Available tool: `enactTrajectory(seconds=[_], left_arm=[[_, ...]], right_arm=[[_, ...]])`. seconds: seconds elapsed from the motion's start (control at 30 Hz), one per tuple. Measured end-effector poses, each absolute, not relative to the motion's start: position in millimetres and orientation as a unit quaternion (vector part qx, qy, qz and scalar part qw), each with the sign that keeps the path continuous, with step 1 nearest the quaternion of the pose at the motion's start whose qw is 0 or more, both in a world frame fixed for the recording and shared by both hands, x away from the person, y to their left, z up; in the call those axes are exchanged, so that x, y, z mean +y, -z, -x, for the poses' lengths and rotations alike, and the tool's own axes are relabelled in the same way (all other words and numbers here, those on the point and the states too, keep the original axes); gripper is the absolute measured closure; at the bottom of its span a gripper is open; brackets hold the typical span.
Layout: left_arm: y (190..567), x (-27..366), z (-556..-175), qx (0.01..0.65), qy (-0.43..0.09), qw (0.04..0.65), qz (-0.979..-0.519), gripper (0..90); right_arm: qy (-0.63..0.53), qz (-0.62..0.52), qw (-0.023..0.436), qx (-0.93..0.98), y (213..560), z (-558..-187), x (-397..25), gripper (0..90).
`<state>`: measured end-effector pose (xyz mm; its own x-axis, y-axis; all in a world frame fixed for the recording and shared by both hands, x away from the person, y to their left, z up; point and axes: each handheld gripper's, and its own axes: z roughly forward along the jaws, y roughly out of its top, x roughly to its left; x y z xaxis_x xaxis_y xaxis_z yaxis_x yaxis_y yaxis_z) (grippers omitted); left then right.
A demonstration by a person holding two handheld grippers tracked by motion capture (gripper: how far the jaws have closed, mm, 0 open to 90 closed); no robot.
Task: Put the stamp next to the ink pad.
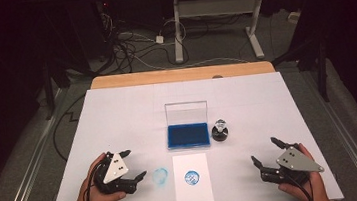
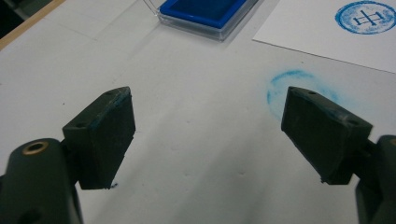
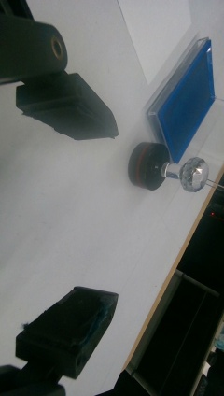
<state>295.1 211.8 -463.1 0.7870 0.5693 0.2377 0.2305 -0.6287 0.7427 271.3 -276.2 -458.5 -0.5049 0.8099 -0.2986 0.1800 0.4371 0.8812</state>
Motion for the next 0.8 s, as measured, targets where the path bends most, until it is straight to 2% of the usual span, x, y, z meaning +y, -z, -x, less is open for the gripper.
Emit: enactTrajectory(seconds=[0.8], left_arm=[[464.6, 210.5, -296.2, 0.227, -0.227, 0.363, -0.875, 17.1]], right_arm=[[-0.427, -0.32, 0.381, 0.755, 452.5, -267.8, -274.3, 17.0]])
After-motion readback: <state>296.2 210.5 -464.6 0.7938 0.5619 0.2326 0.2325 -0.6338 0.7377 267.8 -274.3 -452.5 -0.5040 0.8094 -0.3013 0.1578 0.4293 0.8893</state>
